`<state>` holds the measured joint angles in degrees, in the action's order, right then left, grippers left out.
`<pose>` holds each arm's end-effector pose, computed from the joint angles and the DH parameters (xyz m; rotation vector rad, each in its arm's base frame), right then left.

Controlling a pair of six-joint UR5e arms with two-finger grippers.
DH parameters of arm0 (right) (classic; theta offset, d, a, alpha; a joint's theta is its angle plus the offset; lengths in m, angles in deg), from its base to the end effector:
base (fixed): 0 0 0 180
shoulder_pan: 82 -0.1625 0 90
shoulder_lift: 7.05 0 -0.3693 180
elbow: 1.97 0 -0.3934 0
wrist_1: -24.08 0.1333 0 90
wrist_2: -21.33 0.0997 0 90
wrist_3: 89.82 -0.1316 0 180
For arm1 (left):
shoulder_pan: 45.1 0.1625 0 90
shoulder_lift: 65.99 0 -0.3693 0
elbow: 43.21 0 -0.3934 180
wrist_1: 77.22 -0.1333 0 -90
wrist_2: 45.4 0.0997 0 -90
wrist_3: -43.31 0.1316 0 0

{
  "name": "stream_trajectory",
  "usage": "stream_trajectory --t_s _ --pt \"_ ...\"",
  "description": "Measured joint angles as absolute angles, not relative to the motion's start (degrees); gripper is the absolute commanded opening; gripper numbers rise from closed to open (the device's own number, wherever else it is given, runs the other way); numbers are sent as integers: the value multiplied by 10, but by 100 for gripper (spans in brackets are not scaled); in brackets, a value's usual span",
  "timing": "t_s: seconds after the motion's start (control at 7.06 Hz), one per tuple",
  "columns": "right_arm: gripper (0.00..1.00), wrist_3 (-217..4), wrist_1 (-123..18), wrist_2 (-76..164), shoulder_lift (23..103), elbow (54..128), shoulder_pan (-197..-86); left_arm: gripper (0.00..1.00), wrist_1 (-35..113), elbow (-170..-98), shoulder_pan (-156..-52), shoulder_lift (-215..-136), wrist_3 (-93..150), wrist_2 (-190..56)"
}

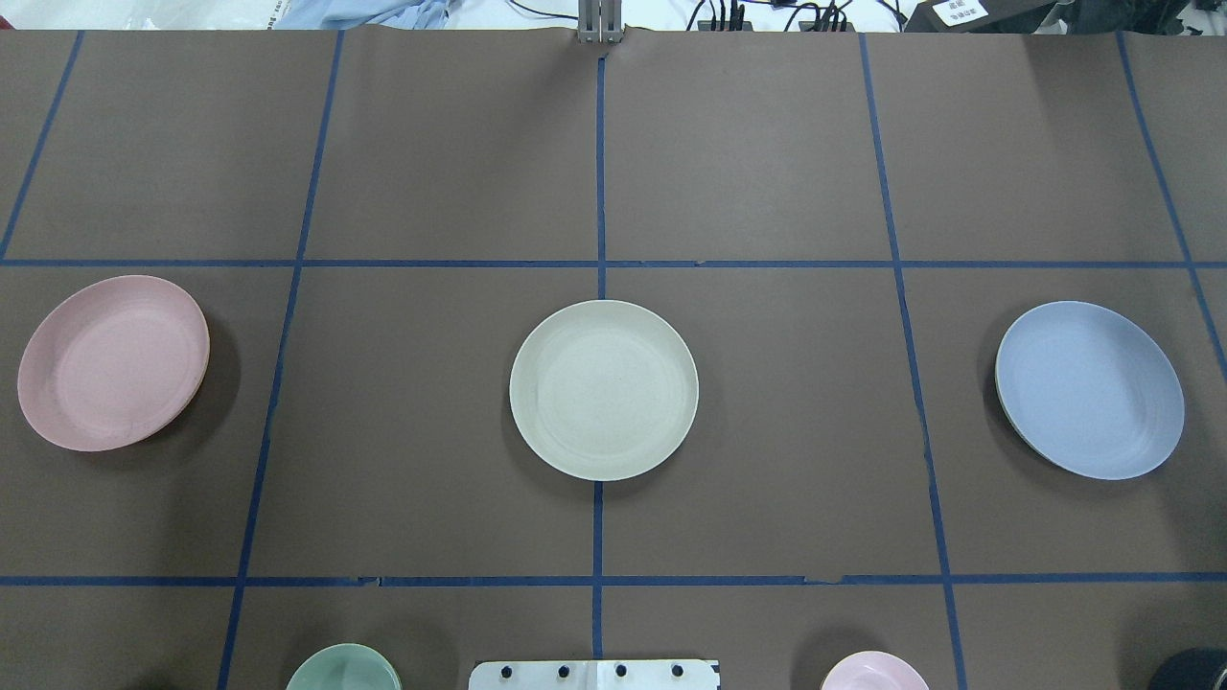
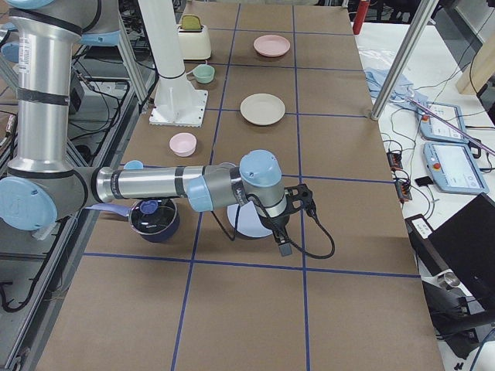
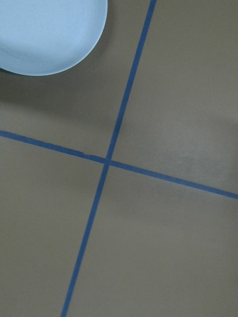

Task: Stack three plates with pink and blue
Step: 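Move the left gripper toward the pink plate's rim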

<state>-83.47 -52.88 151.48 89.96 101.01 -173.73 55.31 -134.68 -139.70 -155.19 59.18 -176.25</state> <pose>0.0627 -0.4715 0.5508 0.3666 -0.6708 -0.1929 -0.0895 -0.5235 0.5315 0.8352 0.5426 0.4488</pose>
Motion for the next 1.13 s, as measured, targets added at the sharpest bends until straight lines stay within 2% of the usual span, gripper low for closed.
stream_trajectory --t_s 0.28,0.57,1.13 --pt "100 -842 -511 1547 889 1001 -1734 100 640 -1302 -1384 -1559 529 -1777" --pt "100 -890 -481 1580 886 1000 -1719 100 701 -1281 -1323 -1548 392 -1798" --pt "100 -1033 -386 1584 894 999 -1682 100 881 -1275 -1204 -1445 101 -1734"
